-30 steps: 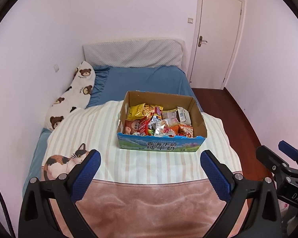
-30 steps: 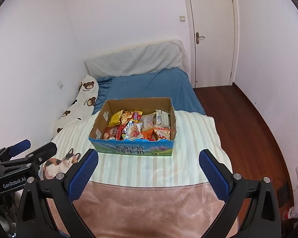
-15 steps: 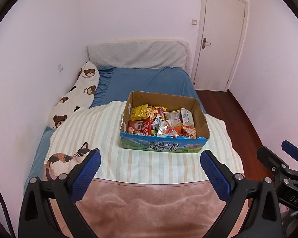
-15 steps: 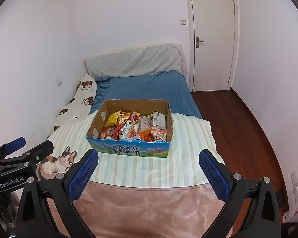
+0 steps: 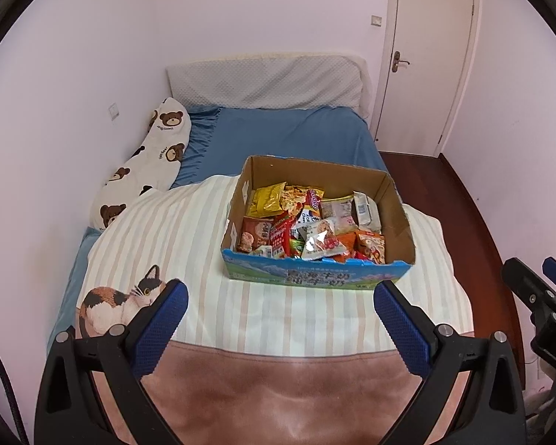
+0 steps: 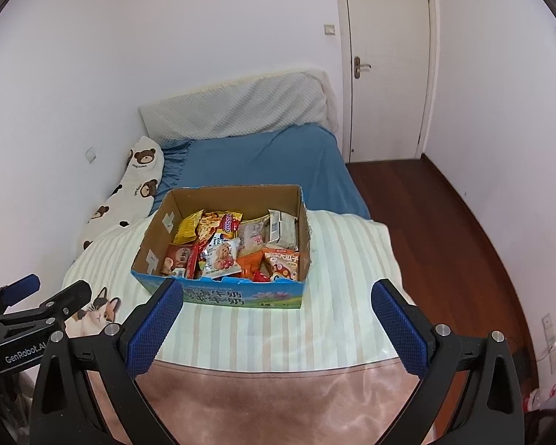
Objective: Organize snacks
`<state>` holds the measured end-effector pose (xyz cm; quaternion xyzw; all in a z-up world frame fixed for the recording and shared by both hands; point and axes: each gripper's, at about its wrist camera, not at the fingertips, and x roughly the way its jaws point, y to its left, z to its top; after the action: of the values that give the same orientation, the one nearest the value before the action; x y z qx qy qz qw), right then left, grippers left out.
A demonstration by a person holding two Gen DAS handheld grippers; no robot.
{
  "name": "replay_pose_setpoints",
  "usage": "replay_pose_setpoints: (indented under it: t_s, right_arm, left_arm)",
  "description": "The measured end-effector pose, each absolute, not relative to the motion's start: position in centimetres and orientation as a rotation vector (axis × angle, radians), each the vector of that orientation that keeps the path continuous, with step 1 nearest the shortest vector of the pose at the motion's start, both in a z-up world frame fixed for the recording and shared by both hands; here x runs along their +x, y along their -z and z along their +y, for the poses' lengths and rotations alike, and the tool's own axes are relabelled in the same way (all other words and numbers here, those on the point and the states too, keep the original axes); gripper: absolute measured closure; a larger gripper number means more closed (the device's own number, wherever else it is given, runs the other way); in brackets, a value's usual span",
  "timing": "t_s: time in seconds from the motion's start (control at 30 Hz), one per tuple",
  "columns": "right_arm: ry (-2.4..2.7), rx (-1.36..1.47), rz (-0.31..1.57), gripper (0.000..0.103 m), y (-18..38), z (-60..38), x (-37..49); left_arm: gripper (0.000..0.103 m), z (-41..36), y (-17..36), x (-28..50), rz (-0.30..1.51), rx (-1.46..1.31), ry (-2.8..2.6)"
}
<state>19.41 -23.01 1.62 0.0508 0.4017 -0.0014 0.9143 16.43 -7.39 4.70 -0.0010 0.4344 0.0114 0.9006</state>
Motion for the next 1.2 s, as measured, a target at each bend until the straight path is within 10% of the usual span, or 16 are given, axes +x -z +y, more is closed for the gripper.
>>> replay_pose_setpoints:
  t_s: [1.2]
  right_arm:
    - [0.043,0.081,0.876,0.0,1.6,-22.6,25.0]
  left_arm:
    - [0.0,-7.6,-2.5,20.8,0.956,0.009,-0.012]
